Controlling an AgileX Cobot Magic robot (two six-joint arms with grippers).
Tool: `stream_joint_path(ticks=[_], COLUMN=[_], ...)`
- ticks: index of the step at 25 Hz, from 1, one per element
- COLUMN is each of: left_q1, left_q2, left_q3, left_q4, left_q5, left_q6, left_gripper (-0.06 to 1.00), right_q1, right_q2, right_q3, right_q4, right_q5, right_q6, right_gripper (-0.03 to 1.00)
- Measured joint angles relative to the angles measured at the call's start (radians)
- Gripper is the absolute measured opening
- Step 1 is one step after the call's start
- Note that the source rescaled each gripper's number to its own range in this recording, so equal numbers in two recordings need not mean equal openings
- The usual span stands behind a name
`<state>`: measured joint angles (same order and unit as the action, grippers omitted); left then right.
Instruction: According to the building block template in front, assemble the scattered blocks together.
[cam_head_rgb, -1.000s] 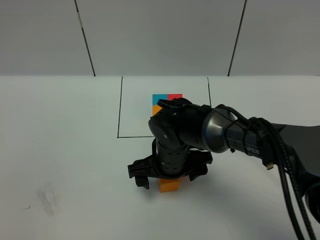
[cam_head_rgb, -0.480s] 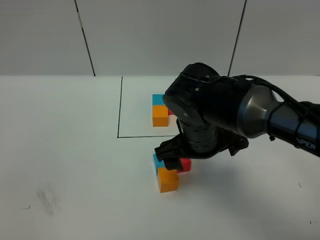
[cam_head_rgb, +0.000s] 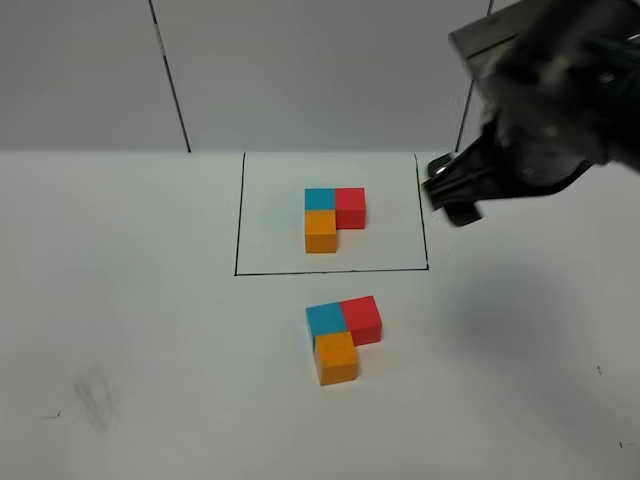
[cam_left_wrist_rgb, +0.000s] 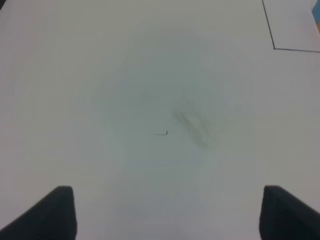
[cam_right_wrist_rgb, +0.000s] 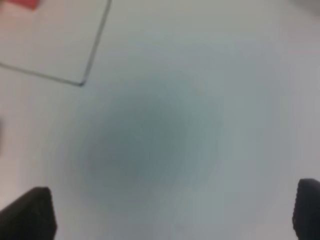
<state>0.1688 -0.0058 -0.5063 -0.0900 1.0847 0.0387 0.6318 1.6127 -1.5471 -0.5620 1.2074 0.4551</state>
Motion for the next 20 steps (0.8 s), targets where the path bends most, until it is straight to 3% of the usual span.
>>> stream_joint_path(ticks=[6,10,13,16,20], left_q1=[0.0,0.0,0.0,0.0,0.0], left_q2=[0.0,0.0,0.0,0.0,0.0], left_q3=[0.0,0.0,0.0,0.0,0.0], left_q4=[0.0,0.0,0.0,0.0,0.0], left_q5=[0.0,0.0,0.0,0.0,0.0], left_q6=[0.0,0.0,0.0,0.0,0.0], left_gripper=[0.65,0.65,0.65,0.65,0.65], right_q1=[-0.275,-0.489,-0.621,-0.683,-0.691], right_q2=[-0.134,-0.22,-0.303,-0.414,-0.622], right_q3=[0.0,0.026,0.086,0.161,0.283], right_q4=[-0.011,0.059,0.131,0.164,0.167], right_q5=[0.003,0.005,0.005,0.007,0.009], right_q6=[-0.238,-0.371,-0.401,-0.411,-0.384], right_gripper=[1.0,1.0,1.0,1.0,0.99])
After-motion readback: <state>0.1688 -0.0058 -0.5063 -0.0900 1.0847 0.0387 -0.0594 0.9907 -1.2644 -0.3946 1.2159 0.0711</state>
